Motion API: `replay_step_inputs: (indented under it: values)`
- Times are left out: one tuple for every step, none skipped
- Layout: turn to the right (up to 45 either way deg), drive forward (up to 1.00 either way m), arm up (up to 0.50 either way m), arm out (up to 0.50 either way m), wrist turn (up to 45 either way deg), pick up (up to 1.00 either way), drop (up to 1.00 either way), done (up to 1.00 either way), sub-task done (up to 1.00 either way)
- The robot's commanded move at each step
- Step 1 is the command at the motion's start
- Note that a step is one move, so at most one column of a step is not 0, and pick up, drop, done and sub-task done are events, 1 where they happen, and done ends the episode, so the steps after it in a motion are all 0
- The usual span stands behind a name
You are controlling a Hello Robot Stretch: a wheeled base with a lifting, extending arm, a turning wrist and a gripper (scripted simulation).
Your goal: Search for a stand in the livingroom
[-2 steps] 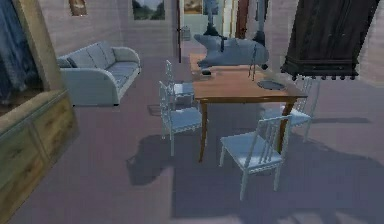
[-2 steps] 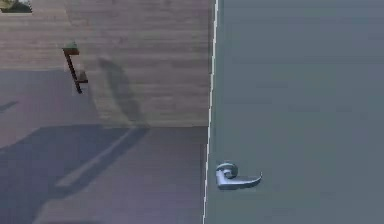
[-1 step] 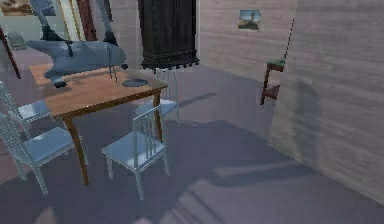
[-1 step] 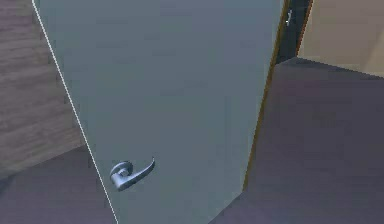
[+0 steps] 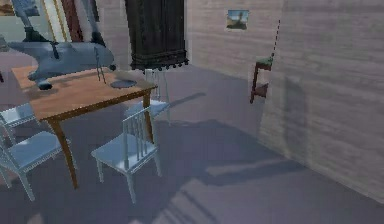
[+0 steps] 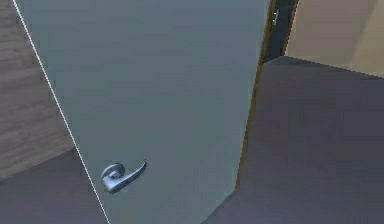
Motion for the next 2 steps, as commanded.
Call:
replay_step_inputs:
  values:
    - [-45.0,0.00,0.00,0.00,0.0,0.00,0.00,0.00,0.00]
    - [-45.0,0.00,0.00,0.00,0.0,0.00,0.00,0.00,0.00]
